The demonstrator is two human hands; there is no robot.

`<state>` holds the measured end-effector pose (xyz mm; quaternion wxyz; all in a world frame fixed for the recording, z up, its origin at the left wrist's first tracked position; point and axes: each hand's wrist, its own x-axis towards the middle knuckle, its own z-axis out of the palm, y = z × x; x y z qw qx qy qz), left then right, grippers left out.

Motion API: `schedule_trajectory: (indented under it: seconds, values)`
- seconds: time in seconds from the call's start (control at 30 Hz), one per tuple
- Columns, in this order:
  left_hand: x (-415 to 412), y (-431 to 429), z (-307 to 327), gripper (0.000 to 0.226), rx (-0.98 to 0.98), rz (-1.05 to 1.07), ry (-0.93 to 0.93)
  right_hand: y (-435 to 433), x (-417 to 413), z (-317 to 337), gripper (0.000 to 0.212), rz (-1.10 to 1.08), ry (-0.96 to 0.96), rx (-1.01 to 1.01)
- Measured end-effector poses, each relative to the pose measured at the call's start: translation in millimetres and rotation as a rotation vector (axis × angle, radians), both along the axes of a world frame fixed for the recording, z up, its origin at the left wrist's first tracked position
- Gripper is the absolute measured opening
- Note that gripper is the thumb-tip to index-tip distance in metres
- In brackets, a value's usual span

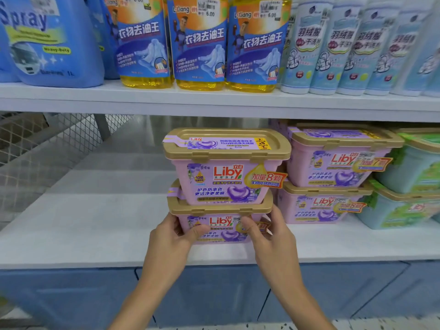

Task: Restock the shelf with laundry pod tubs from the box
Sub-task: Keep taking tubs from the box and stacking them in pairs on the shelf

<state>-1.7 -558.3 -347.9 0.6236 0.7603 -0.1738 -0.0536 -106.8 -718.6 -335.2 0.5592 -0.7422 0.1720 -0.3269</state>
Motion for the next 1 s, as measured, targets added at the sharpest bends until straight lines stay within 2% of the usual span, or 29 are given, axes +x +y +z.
schedule_trajectory:
  seconds: [0.33, 1.0]
  values:
    - [13, -34, -5, 0.024, -0.019, 0.064, -0.045, -29, 24, -5, 0.027, -0.021, -0.007, -0.028]
    - [28, -49, -13, 0.032, -0.085, 0.015, -0.033, -42, 30, -25, 0.028, -0.031, 0.001, 0.080]
